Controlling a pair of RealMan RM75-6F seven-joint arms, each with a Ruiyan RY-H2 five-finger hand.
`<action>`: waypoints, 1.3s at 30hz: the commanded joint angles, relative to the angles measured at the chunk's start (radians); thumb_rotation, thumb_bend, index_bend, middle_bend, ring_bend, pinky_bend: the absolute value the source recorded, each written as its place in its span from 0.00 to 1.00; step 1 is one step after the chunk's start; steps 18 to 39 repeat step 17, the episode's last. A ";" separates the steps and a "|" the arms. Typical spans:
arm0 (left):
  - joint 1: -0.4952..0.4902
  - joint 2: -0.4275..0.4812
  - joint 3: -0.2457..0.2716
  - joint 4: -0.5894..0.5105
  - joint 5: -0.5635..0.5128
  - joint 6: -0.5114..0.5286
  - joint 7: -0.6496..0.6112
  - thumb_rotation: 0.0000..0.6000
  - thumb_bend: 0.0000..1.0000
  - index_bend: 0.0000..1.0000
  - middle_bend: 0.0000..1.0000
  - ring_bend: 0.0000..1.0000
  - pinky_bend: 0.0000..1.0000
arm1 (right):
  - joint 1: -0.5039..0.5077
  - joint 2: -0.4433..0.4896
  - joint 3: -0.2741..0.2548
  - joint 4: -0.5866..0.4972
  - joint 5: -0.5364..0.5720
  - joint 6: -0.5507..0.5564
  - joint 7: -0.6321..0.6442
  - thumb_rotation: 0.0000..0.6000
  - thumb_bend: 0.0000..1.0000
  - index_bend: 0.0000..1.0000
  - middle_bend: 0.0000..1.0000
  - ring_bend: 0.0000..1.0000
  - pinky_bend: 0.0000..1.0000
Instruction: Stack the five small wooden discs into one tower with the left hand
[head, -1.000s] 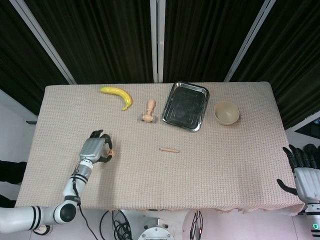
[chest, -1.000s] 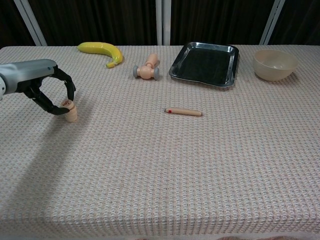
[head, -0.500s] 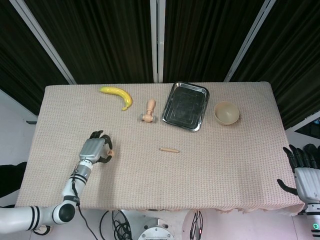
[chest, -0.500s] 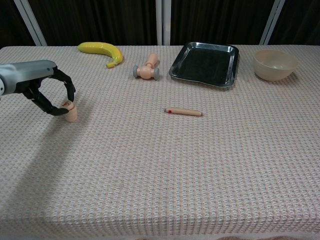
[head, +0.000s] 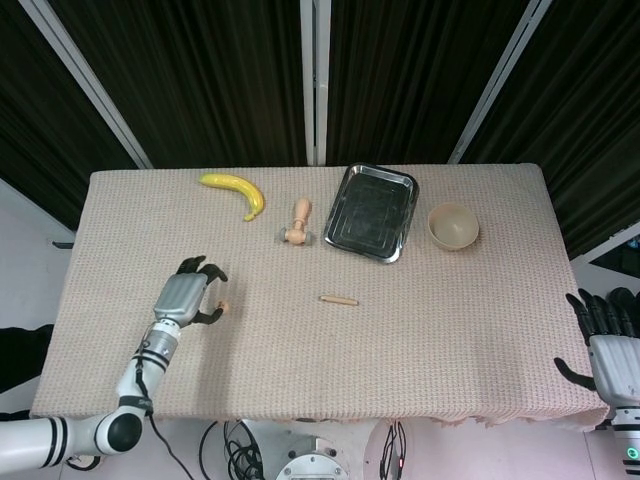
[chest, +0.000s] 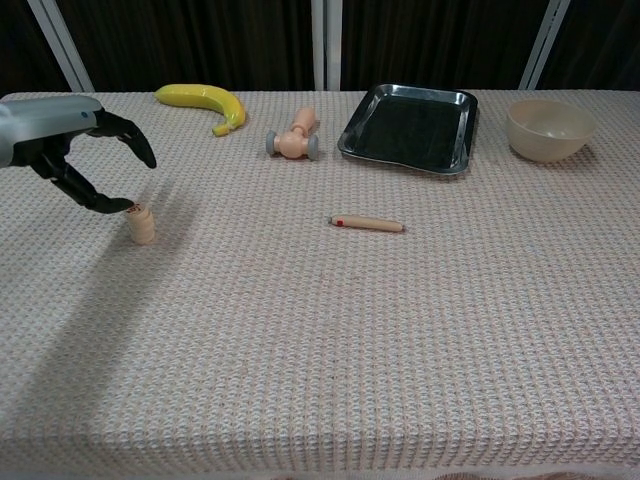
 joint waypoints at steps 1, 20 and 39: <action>0.098 0.094 0.058 -0.047 0.329 0.114 -0.142 1.00 0.27 0.24 0.16 0.00 0.00 | -0.003 0.006 0.002 -0.006 -0.004 0.010 0.004 1.00 0.15 0.00 0.00 0.00 0.00; 0.433 0.241 0.268 0.328 0.755 0.476 -0.327 0.92 0.03 0.03 0.01 0.00 0.00 | -0.024 0.018 -0.018 -0.044 -0.030 0.038 -0.052 1.00 0.13 0.00 0.00 0.00 0.00; 0.433 0.241 0.268 0.328 0.755 0.476 -0.327 0.92 0.03 0.03 0.01 0.00 0.00 | -0.024 0.018 -0.018 -0.044 -0.030 0.038 -0.052 1.00 0.13 0.00 0.00 0.00 0.00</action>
